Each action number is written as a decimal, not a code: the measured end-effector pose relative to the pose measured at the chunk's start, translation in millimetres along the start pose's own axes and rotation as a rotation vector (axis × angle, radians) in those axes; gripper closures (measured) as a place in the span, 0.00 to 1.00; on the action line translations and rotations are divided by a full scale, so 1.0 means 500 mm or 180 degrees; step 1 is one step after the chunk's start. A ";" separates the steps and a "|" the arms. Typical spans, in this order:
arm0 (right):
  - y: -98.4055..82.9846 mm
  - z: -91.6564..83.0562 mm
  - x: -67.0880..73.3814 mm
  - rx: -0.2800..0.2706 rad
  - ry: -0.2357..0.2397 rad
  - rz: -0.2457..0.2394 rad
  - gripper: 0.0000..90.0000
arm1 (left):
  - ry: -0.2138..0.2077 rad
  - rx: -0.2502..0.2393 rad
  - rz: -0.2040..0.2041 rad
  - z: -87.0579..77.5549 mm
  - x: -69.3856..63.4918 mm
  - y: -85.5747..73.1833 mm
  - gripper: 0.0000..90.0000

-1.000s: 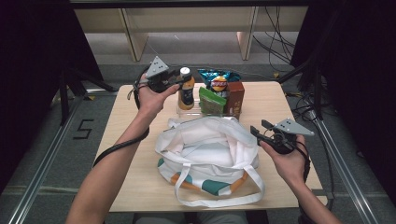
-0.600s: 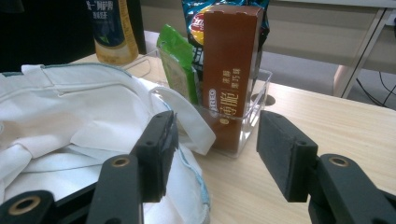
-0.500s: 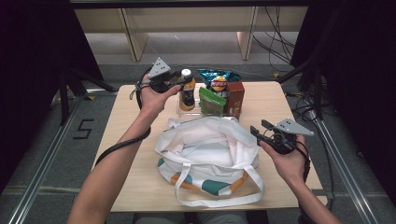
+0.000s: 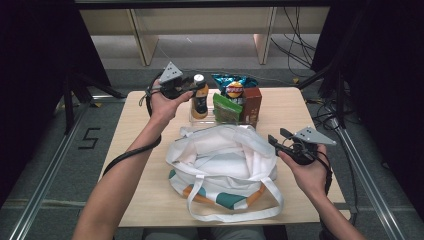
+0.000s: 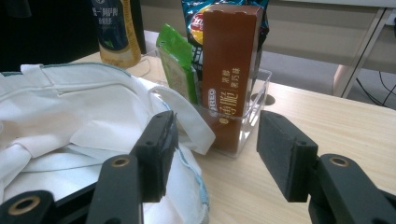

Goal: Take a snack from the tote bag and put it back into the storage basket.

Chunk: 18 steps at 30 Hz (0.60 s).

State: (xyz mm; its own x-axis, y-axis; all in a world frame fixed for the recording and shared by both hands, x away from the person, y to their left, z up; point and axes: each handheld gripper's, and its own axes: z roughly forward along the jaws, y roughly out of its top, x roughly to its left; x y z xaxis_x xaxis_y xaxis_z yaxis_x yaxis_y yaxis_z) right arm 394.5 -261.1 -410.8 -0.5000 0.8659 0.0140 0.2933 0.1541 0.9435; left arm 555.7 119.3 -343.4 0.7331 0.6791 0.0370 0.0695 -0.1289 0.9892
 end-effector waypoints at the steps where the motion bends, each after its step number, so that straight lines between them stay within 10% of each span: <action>1: 0.000 0.001 0.000 -0.0013 -0.0005 0.0001 0.52 | -0.0004 0.0003 0.0009 0.001 0.001 0.000 0.65; 18: 0.000 0.001 0.001 -0.0008 0.0015 0.0013 0.52 | 0.0005 0.0033 0.0009 0.010 0.007 -0.002 0.65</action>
State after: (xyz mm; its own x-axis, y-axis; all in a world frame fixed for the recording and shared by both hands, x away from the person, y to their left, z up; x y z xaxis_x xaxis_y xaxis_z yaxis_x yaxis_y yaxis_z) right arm 394.8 -260.6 -410.8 -0.5025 0.8643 0.0194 0.2935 0.1494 0.9442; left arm 561.4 118.2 -345.1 0.7324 0.6797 0.0398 0.0746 -0.1382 0.9876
